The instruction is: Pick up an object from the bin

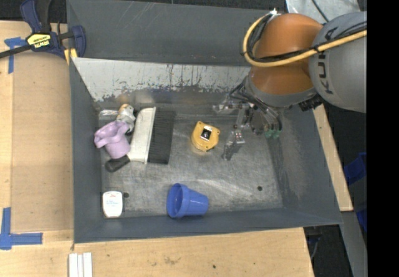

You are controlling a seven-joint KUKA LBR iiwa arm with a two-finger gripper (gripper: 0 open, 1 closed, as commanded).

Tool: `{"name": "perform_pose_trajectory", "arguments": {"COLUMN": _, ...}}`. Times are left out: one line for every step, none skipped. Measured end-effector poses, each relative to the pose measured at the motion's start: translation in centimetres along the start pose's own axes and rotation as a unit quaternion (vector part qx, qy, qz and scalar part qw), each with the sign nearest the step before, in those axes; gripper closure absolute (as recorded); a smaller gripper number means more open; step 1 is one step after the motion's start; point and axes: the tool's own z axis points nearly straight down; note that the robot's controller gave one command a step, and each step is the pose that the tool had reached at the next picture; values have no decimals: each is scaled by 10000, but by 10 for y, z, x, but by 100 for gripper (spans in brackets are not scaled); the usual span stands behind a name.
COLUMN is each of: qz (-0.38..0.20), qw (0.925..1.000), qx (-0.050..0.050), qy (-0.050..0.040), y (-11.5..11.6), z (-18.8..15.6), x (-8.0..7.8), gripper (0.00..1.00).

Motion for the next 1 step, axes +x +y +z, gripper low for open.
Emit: {"name": "perform_pose_trajectory", "arguments": {"qz": -324, "qw": 9995, "qx": 3, "qy": -30, "y": -4, "z": -3, "x": -29, "gripper": 0}}
